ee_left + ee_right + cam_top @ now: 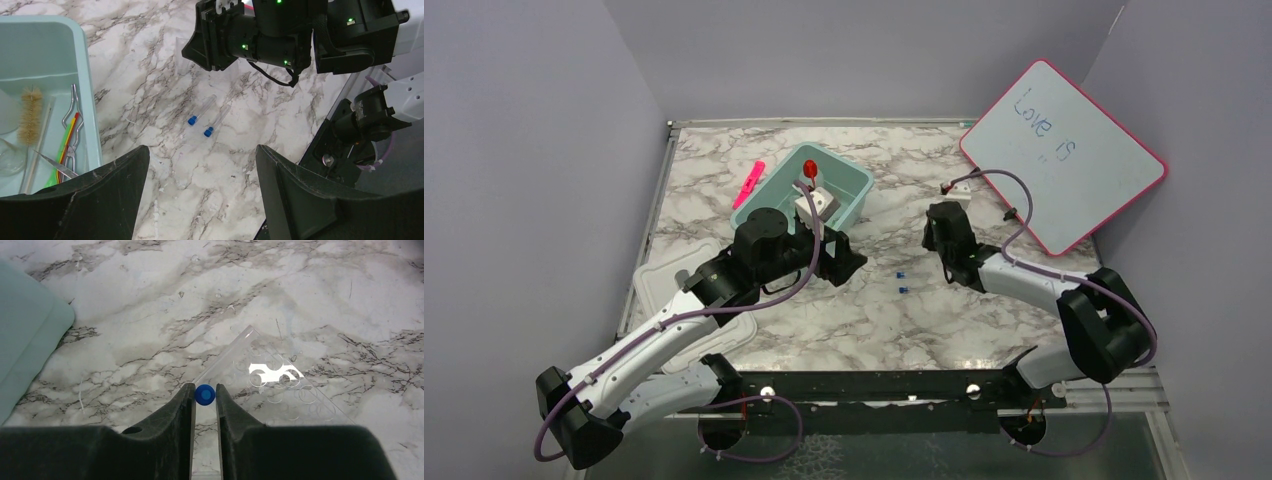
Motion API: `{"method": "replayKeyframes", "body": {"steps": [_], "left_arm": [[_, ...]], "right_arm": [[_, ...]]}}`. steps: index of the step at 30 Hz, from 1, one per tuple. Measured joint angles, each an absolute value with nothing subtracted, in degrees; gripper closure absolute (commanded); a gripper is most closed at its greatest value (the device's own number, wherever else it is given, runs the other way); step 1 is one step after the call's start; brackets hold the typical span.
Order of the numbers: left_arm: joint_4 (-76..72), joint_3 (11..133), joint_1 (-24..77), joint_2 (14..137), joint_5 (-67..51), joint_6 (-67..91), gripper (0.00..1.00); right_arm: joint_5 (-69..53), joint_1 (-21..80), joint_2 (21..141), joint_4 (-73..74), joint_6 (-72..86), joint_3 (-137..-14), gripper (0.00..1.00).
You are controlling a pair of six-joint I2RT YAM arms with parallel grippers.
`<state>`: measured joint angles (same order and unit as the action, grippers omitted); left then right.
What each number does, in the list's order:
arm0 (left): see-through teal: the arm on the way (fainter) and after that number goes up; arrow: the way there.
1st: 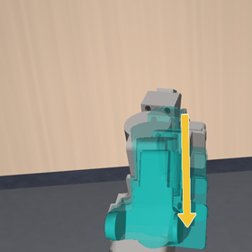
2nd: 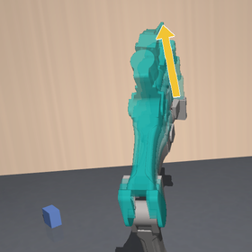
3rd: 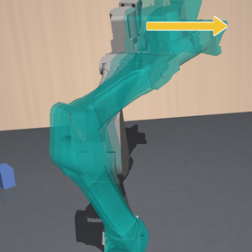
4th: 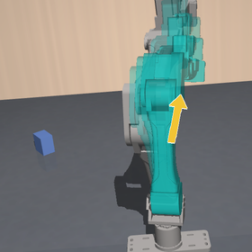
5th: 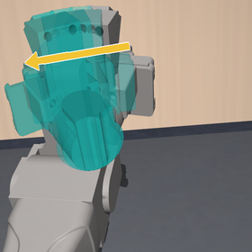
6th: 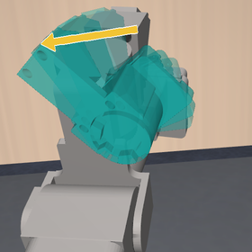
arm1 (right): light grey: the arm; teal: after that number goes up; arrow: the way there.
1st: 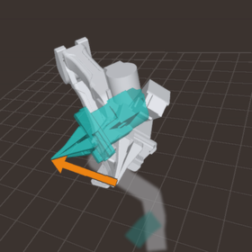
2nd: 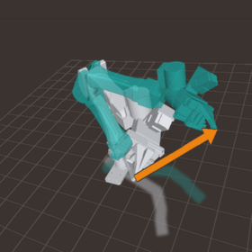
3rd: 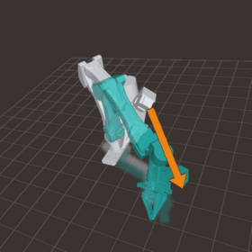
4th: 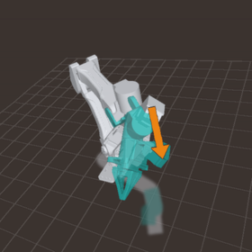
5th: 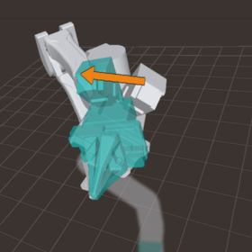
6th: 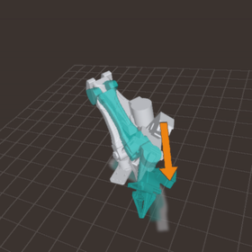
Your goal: Organize the chemistry lab equipment
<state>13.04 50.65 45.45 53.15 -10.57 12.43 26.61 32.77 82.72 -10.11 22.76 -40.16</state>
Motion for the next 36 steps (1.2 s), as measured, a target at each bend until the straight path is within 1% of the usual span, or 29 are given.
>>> {"method": "replayKeyframes", "body": {"steps": [3, 6, 12, 16, 27, 30, 36], "left_arm": [[13.02, 50.63, 45.45, 53.15, -10.57, 12.43, 0.19], [13.04, 50.65, 45.45, 53.15, -10.57, 12.43, 0.19], [13.04, 50.63, 45.45, 53.15, -10.57, 12.43, 0.19], [13.02, 50.63, 45.45, 53.15, -10.57, 12.43, 0.19], [13.06, 49.91, 45.45, 52.31, -10.11, 13.06, 0.19], [12.99, 48.86, 45.45, 51.24, -10.00, 13.96, 0.19], [12.10, 45.63, 45.45, 50.02, -10.70, 17.08, 0.19]], "right_arm": [[25.21, 32.77, 82.72, -11.62, 21.74, -38.87, 0.71], [24.03, 32.77, 82.72, -12.43, 20.64, -38.17, 0.66], [22.57, 32.77, 82.19, -12.80, 19.75, -38.06, 0.45], [22.48, 32.77, 79.68, -11.25, 20.58, -38.17, 0.36], [22.00, 32.77, 69.58, 10.98, 28.36, -47.18, 0.35], [19.44, 32.77, 68.01, 16.12, 29.41, -46.41, 0.34], [12.60, 33.54, 66.74, 22.26, 31.07, -40.18, 0.28]]}}
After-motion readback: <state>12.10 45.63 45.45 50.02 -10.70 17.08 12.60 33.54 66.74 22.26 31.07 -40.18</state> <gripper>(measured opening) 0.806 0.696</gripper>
